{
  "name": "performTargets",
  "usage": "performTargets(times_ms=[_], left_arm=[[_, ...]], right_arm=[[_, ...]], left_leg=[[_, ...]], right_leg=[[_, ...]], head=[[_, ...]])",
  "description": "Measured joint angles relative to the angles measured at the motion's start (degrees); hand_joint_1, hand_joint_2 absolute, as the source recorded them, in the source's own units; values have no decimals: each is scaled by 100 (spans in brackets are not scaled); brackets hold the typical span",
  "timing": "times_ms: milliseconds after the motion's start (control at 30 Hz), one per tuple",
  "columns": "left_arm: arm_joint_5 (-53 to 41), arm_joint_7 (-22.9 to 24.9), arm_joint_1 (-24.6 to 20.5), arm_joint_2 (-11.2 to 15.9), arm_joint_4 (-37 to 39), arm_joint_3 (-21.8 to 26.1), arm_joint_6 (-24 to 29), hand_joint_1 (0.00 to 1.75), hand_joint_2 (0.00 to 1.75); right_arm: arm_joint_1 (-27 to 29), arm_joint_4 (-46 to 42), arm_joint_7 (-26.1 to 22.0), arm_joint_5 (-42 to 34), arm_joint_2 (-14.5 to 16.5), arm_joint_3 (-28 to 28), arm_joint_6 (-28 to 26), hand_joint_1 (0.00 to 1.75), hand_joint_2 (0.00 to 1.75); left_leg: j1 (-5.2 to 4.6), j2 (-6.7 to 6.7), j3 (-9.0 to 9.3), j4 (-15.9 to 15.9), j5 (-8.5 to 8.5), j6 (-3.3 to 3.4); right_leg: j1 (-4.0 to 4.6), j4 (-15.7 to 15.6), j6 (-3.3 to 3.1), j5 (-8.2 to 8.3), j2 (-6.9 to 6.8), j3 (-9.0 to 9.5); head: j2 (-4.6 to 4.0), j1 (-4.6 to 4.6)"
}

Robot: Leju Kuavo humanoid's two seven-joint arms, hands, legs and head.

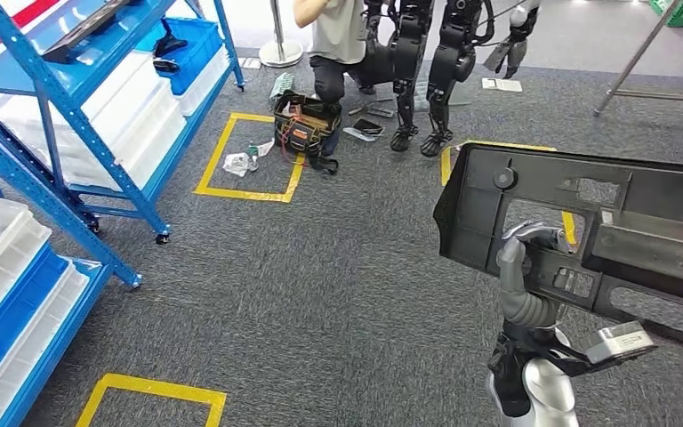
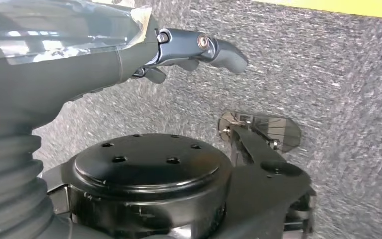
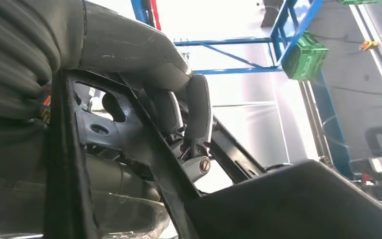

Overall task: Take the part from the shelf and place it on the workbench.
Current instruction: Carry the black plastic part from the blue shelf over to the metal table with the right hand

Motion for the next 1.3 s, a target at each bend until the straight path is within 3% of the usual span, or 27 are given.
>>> performTargets(times_ms=[67,133,167,200,233,267,300,367,433,500,533,567,633,700,733,767,833,867,933,1000,1033,1100,1133,1200,1233,1267,1300], left_arm=[[1,1,-3,-3,0,0,-1,0,175],[3,-1,-2,-7,0,-1,-3,0,175],[4,-7,-6,-7,0,-1,-8,0,175],[4,-12,-14,-10,1,-1,-10,0,175],[-1,-14,-23,-14,1,-1,-10,0,175],[-12,-14,-33,-17,2,-2,-7,0,175],[-26,-6,-37,-20,2,-2,2,0,175],[-45,5,-34,-16,2,-2,14,0,175],[-49,2,-32,-1,1,-3,-24,0,175],[-49,-11,-28,27,0,-2,-126,0,175],[-50,-16,-21,41,0,-2,-179,0,175],[-51,-19,-10,54,-1,-2,-215,0,175],[-55,-15,15,72,-2,-2,-228,0,175],[-58,-9,25,82,-2,-2,-203,0,175],[-58,-5,25,83,-2,-2,-193,0,175],[-58,-2,25,84,-2,-2,-189,0,175],[-60,2,22,89,-3,-2,-193,0,175],[-62,2,20,101,-5,-2,-208,0,175],[-76,-6,17,138,-9,-3,-267,0,175],[-104,-33,12,174,-9,-9,-350,0,175],[-115,-57,6,185,-9,-16,-382,0,175],[-140,-110,-5,183,-10,-34,-390,0,175],[-151,-125,-10,176,-11,-45,-375,0,175],[-164,-145,-22,160,-11,-69,-351,0,175],[-167,-156,-34,155,-11,-80,-350,0,175],[-169,-165,-46,151,-11,-91,-349,0,175],[-172,-170,-56,149,-11,-101,-351,0,175]], right_arm=[[-8,-3,-2,-3,2,-5,0,175,175],[-20,-6,-2,-4,14,-4,1,175,175],[-21,-6,-2,-3,19,-2,2,175,175],[-18,-6,-2,1,25,0,-2,175,175],[-15,-6,-2,7,27,0,-13,175,175],[-14,-6,-2,18,28,-1,-30,175,175],[-13,-8,-2,31,28,-1,-55,175,175],[-10,-13,-6,55,28,0,-108,175,175],[-3,-15,-17,70,28,1,-159,175,175],[0,-21,-35,77,19,-7,-203,175,175],[-2,-26,-46,77,7,-19,-220,175,175],[-15,-32,-55,75,-4,-32,-231,175,175],[-47,-38,-62,69,-19,-51,-246,175,175],[-60,-38,-56,65,-21,-64,-253,175,175],[-58,-37,-52,63,-25,-75,-254,175,175],[-58,-36,-48,60,-29,-90,-254,175,175],[-65,-36,-32,56,-34,-120,-254,175,175],[-72,-37,-17,59,-32,-129,-254,175,175],[-74,-44,11,78,-20,-145,-263,175,175],[-45,-71,34,104,-7,-170,-280,175,175],[-18,-101,44,116,2,-183,-287,175,175],[29,-186,55,134,34,-207,-292,175,175],[54,-226,58,142,59,-216,-292,175,175],[125,-287,64,154,101,-239,-292,175,175],[174,-315,69,160,113,-255,-293,175,175],[224,-346,74,164,118,-270,-293,175,175],[266,-381,80,168,120,-285,-293,175,175]], left_leg=[[45,-190,-81,218,-188,-32],[56,-489,-412,909,-571,-28],[47,-560,-633,1333,-745,-13],[33,-590,-803,1641,-825,11],[17,-605,-882,1755,-789,48],[-6,-626,-850,1643,-640,100],[-32,-679,-718,1332,-409,162],[-75,-988,-410,600,-14,297],[-108,-1213,-274,235,91,375],[-114,-1114,-237,120,115,395],[-102,-1031,-200,43,156,392],[-88,-936,-156,-36,198,390],[-80,-735,-103,-123,237,378],[-85,-538,-103,-125,229,370],[-83,-449,-101,-124,219,358],[-74,-367,-95,-122,206,340],[-54,-230,-61,-101,160,272],[-60,-177,-49,-82,124,227],[-93,-91,-21,-44,60,150],[-89,-7,8,-34,21,106],[-65,-33,15,-7,-20,81],[-15,-267,-106,306,-256,37],[-2,-432,-264,654,-452,27],[2,-592,-673,1464,-790,31],[2,-614,-806,1694,-825,40],[2,-626,-825,1686,-725,55],[4,-649,-734,1454,-525,74]], right_leg=[[-5,-5,-102,8,125,-8],[24,-9,-186,12,239,-13],[54,-9,-215,13,303,-17],[84,-9,-230,14,373,-18],[111,-8,-242,19,451,-16],[131,-8,-247,21,534,-8],[146,-8,-252,25,616,2],[157,-4,-248,36,758,-1],[129,-4,-204,69,887,-51],[108,-28,-127,121,1014,-104],[121,-5,-105,118,958,-138],[144,108,-98,62,827,-208],[162,666,-114,-199,460,-492],[117,1355,-80,-453,310,-826],[84,1496,-32,-484,281,-888],[53,1404,37,-428,252,-826],[4,627,184,-165,83,-383],[7,251,216,-56,-36,-157],[27,-89,139,13,-155,54],[36,-62,11,3,-39,44],[25,-63,-30,2,19,42],[7,-71,-125,8,134,48],[12,-73,-160,9,188,48],[44,-71,-204,9,311,46],[56,-70,-205,8,380,50],[65,-69,-205,8,457,58],[68,-68,-204,8,536,71]], head=[[0,-16],[0,-41],[0,-46],[0,-52],[0,-51],[0,-50],[0,-51],[0,-36],[0,-35],[0,-47],[0,-44],[0,-31],[0,-2],[0,13],[0,13],[0,13],[0,18],[0,28],[0,22],[0,2],[0,-1],[0,-14],[0,-25],[0,-38],[0,-40],[0,-39],[0,-40]])
